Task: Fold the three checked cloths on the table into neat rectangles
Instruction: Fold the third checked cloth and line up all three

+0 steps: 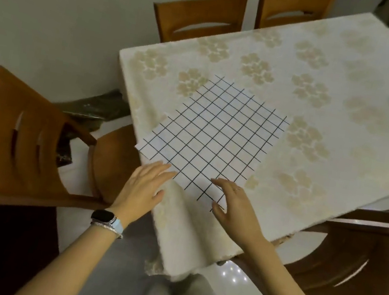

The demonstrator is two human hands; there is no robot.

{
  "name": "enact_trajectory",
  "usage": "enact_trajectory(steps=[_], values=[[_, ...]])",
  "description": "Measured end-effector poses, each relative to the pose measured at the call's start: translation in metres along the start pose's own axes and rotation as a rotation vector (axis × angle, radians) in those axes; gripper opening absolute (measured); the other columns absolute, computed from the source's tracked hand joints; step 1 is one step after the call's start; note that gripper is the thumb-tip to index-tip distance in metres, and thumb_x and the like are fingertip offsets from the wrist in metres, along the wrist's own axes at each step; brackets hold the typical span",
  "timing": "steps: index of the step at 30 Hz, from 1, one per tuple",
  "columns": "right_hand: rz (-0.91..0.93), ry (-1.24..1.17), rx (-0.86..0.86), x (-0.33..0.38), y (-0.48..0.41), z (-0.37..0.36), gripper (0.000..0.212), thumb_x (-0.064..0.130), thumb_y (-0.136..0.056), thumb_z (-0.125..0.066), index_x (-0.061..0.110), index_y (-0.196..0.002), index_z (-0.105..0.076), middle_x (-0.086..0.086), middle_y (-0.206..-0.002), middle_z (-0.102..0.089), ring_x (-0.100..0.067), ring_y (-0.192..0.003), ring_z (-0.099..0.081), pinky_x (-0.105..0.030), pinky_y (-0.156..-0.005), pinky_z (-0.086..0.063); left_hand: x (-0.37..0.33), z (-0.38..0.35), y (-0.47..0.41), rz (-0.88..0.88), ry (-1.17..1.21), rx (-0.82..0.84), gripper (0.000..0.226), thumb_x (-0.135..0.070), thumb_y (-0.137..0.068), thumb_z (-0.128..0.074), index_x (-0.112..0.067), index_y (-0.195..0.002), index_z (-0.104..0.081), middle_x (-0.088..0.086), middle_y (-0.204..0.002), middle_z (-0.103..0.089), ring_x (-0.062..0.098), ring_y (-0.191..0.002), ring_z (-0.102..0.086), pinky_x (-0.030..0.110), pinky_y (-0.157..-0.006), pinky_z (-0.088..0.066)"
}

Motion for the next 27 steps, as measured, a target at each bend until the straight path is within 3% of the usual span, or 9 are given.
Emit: enact_trajectory(steps=[3,6,15,19,22,27], values=[[-0.041,0.074,0.024,-0.017,-0.013,-0.02,0.057,0.007,-0.08,-0.066,0.016,-0.135,-0.055,-0.013,-0.139,-0.055,-0.031,-0.13,-0.049,-0.04,-0.106,-0.041,0.012,-0.021,-0.025,-0.016,-0.084,0.05,0.058,-0.014,-0.086,-0.066,-0.023,-0.141,-0.05,0.002,-0.151,-0.044,0.021,-0.143,-0.034,0.039,-0.118,-0.024],[-0.084,0.104,0.025,-0.029,-0.016,-0.039,0.063,0.001,-0.071,-0.07,0.012,-0.132,-0.058,-0.02,-0.138,-0.054,-0.037,-0.129,-0.05,-0.044,-0.104,-0.042,0.021,-0.042,-0.04,-0.034,-0.138,0.111,0.061,-0.011,-0.081,-0.072,-0.021,-0.138,-0.054,0.004,-0.149,-0.047,0.023,-0.142,-0.037,0.042,-0.116,-0.029],[-0.285,0.183,0.017,-0.057,-0.009,-0.076,0.064,0.01,-0.063,-0.072,0.024,-0.126,-0.063,-0.01,-0.144,-0.052,-0.034,-0.134,-0.047,-0.047,-0.103,-0.044,0.029,-0.079,-0.067,-0.192,-0.202,0.212,0.065,-0.024,-0.075,-0.077,-0.022,-0.136,-0.056,0.003,-0.145,-0.052,0.024,-0.138,-0.043,0.043,-0.113,-0.033],[-0.314,0.233,-0.019,-0.055,-0.014,-0.078,0.055,0.003,-0.063,-0.072,0.02,-0.115,-0.07,-0.011,-0.134,-0.061,-0.036,-0.125,-0.056,-0.044,-0.09,-0.054,0.027,-0.086,-0.074,-0.283,-0.176,0.191,0.055,-0.02,-0.076,-0.075,-0.022,-0.129,-0.062,0.002,-0.139,-0.058,0.022,-0.132,-0.051,0.039,-0.113,-0.032],[-0.325,0.257,-0.071,-0.056,-0.019,-0.075,0.044,0.002,-0.067,-0.073,0.019,-0.108,-0.073,-0.008,-0.127,-0.067,-0.032,-0.119,-0.061,-0.041,-0.08,-0.058,0.024,-0.088,-0.075,-0.332,-0.144,0.157,0.049,-0.014,-0.073,-0.077,-0.022,-0.121,-0.067,0.001,-0.133,-0.063,0.021,-0.126,-0.057,0.039,-0.108,-0.04],[-0.309,0.256,-0.161,-0.053,-0.023,-0.063,0.022,0.009,-0.076,-0.078,0.018,-0.096,-0.075,-0.003,-0.115,-0.072,-0.027,-0.108,-0.066,-0.036,-0.075,-0.059,0.024,-0.086,-0.082,-0.328,-0.109,0.107,0.047,-0.013,-0.069,-0.082,-0.021,-0.114,-0.071,0.0,-0.125,-0.067,0.021,-0.117,-0.063,0.036,-0.098,-0.048]])
Point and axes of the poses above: each hand's wrist, its own y-axis away from the middle knuckle, its own z-axis out of the back of the hand, x = y × z, the point moved 9 cm from there along -y, towards the middle knuckle
